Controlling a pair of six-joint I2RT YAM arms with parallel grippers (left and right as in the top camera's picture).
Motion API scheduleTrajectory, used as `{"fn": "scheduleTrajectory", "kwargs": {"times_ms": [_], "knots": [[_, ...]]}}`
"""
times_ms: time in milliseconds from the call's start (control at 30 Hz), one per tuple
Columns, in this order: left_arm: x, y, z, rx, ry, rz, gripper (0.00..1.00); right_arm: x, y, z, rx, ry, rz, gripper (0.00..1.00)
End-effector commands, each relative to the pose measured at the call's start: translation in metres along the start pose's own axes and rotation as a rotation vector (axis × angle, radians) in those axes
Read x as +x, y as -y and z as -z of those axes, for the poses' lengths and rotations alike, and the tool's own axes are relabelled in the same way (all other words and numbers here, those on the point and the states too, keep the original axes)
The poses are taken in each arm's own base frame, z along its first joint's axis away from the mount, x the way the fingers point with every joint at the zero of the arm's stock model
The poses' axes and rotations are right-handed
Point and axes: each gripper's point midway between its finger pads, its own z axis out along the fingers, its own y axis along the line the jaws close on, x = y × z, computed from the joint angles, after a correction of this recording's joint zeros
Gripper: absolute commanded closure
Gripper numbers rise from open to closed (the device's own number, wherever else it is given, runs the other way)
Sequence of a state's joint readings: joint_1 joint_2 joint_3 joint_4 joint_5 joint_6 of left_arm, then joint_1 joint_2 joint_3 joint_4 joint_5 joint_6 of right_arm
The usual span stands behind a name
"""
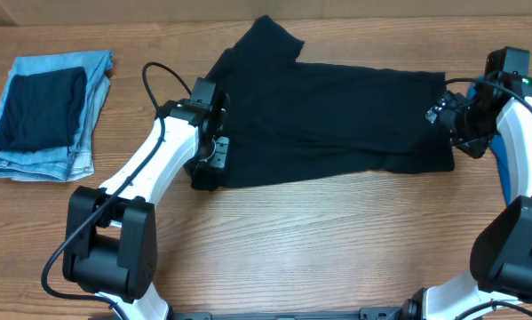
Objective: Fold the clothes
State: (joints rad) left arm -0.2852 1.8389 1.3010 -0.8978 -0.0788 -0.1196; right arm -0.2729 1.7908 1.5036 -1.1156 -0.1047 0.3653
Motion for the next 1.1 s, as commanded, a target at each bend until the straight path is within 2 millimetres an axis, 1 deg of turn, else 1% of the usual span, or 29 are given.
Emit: {"fn": "scheduleTrajectory", "kwargs": {"times_ms": [0,133,167,200,400,733,833,900,1000,1033,1067], "knots": [[0.004,0.007,-0.004,0.052,-0.016,-0.014,0.7,-0.006,-0.005,0.008,-0.015,0.028,0.014,0.13],[0.004,0.007,-0.004,0.051,-0.016,-0.014,0.83,-0.006,-0.005,0.008,-0.015,0.027,0.014,0.13],[0.004,0.007,-0.004,0.05,-0.018,-0.015,0.88,-0.006,-0.005,0.008,-0.015,0.027,0.014,0.13],[0.004,0.005,-0.004,0.04,-0.018,-0.016,0.96,-0.006,-0.005,0.008,-0.015,0.028,0.014,0.13],[-0.003,-0.014,-0.004,-0.065,0.013,-0.045,0.96,-0.006,-0.005,0.008,-0.015,0.027,0.014,0.13],[-0.031,-0.017,-0.002,-0.062,0.125,-0.062,0.96,-0.006,-0.005,0.008,-0.014,0.027,0.032,0.13],[-0.035,-0.017,-0.003,-0.063,0.138,-0.079,0.96,-0.006,-0.005,0.008,-0.014,0.028,0.033,0.13],[-0.035,-0.016,-0.008,-0.063,0.133,-0.082,0.95,-0.006,-0.005,0.008,-0.014,0.028,0.033,0.13],[-0.027,-0.015,-0.032,-0.066,0.068,-0.089,0.93,-0.004,-0.004,0.008,-0.011,0.02,0.036,0.13],[-0.022,-0.015,-0.044,-0.07,0.034,-0.092,0.92,-0.001,-0.003,0.008,-0.006,0.007,0.033,0.14],[-0.02,-0.015,-0.05,-0.073,0.017,-0.092,0.93,0.002,-0.002,0.008,-0.001,-0.004,0.031,0.15]]}}
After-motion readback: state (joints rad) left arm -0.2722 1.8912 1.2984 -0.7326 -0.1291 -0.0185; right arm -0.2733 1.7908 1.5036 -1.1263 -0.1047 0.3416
